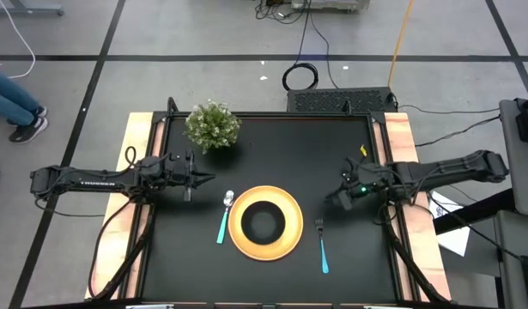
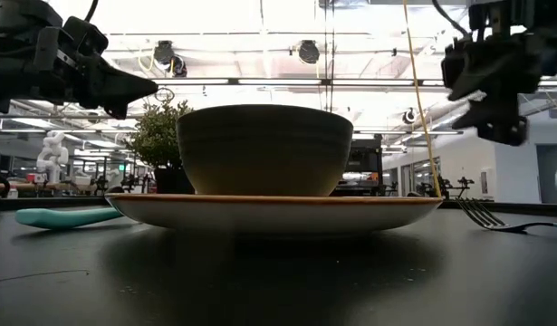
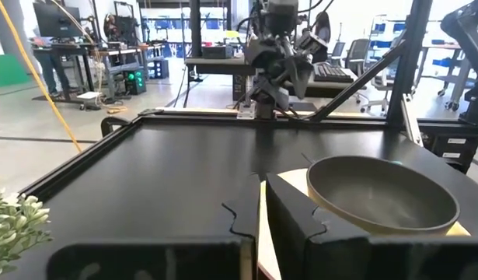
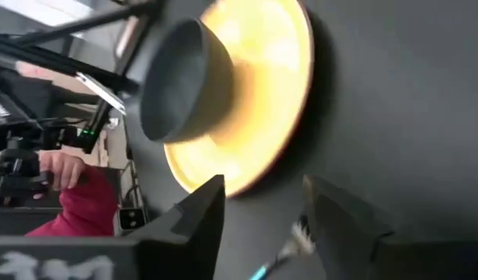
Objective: Set table place
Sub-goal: Put the blue fork on the yellow plate to the right of the black bowl
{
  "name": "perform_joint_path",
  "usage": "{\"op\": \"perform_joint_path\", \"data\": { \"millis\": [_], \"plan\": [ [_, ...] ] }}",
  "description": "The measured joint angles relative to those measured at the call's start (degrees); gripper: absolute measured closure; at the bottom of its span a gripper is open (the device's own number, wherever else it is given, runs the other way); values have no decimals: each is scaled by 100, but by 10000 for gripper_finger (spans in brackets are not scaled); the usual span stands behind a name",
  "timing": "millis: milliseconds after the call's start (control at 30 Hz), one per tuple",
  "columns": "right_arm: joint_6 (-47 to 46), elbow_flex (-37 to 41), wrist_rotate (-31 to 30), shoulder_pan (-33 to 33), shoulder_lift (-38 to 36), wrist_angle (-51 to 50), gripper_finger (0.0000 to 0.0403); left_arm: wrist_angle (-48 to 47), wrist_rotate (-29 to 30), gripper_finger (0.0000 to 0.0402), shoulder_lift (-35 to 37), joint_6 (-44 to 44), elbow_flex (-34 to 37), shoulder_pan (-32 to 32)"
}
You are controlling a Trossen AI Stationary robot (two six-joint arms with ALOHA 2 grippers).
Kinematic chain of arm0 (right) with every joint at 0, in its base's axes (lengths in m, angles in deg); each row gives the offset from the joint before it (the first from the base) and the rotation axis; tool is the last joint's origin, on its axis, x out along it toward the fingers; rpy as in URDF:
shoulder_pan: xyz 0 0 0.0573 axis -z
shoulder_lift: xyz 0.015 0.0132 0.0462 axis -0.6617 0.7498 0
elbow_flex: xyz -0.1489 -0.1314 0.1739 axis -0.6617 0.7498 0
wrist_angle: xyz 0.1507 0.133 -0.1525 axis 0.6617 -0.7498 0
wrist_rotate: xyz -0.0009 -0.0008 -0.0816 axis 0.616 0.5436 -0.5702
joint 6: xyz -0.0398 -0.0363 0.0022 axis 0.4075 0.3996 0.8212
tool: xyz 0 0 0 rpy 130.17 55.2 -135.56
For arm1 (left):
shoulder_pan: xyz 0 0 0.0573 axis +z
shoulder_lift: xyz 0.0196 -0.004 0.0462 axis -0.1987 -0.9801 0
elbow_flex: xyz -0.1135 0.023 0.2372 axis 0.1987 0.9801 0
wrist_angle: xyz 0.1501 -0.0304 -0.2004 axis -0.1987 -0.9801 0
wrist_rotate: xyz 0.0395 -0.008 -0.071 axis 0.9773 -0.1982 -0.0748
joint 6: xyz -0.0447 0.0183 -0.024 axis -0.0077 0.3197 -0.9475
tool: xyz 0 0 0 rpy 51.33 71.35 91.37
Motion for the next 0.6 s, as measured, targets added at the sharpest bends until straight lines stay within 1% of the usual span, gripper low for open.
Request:
{"op": "perform_joint_path", "data": {
  "millis": [67, 200, 367, 433, 500, 600],
  "plan": [
    [-265, -3, 33, -68, 96, -80, 218, 1, -2, 371, 0, 38, 0, 0],
    [54, -76, 146, -252, 214, 1, 194, -2, 0, 371, 0, 142, 0, 0],
    [-70, -295, 107, -623, 448, -46, 190, -5, 0, 371, 0, 140, 0, 0],
    [80, -455, 42, -832, 593, -50, 194, -3, -2, 371, 0, 140, 0, 0],
    [738, -688, 43, -1061, 789, 47, 197, -7, 0, 371, 0, 138, 0, -1],
    [2507, -1090, 35, -1434, 1043, 102, 199, -8, -1, 371, 0, 135, 0, 0]
  ]
}}
